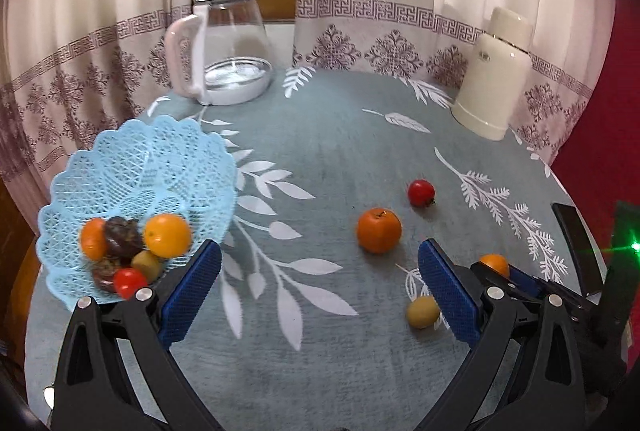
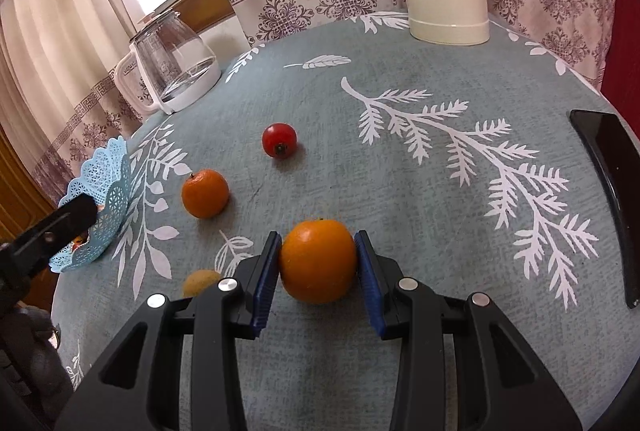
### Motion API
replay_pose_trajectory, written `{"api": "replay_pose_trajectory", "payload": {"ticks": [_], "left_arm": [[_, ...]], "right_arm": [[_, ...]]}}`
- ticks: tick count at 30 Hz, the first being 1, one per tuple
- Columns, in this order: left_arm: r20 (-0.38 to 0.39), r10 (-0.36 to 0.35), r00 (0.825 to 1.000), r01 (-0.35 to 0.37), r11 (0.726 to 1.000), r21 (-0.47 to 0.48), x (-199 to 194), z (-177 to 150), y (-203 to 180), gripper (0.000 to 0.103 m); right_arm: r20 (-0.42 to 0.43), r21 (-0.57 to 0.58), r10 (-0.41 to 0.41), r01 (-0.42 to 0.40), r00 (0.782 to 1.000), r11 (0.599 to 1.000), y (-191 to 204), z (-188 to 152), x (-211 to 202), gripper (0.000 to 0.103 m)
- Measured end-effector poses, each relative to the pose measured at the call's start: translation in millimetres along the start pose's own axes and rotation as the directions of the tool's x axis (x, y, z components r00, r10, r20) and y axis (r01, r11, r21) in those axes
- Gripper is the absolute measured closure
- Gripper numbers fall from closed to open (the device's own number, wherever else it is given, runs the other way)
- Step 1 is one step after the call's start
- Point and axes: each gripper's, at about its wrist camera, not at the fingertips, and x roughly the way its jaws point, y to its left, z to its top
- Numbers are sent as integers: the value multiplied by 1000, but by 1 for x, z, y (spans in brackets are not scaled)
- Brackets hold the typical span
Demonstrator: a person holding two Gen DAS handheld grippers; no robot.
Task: Organize fruits
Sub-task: 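Lift the large orange with the right tool while the left tool approaches the yellow fruit, then close the left tool on the small orange beside the tomato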
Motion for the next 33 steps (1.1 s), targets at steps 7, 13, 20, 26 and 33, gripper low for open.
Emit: {"api": "replay_pose_trajectory", "payload": {"ticks": [7,13,20,26,33], "left_arm": [[1,-36,999,35,996,78,16,4,-23,9],[-46,-91,995,96,990,101,39,4,-34,21],[-110,-111,988,120,990,74,66,2,-34,34],[-151,-129,980,140,988,65,81,2,-36,44],[-182,-159,970,167,985,32,93,2,-36,62]], "right_arm": [[-9,1,5,-5,1000,1000,0,0,2,64],[-11,2,7,-7,1000,1000,-1,1,3,64],[-11,0,6,-6,1000,1000,-1,1,3,64],[-11,1,6,-6,1000,1000,-1,0,3,64],[-11,1,6,-6,1000,1000,-1,1,4,64]]}}
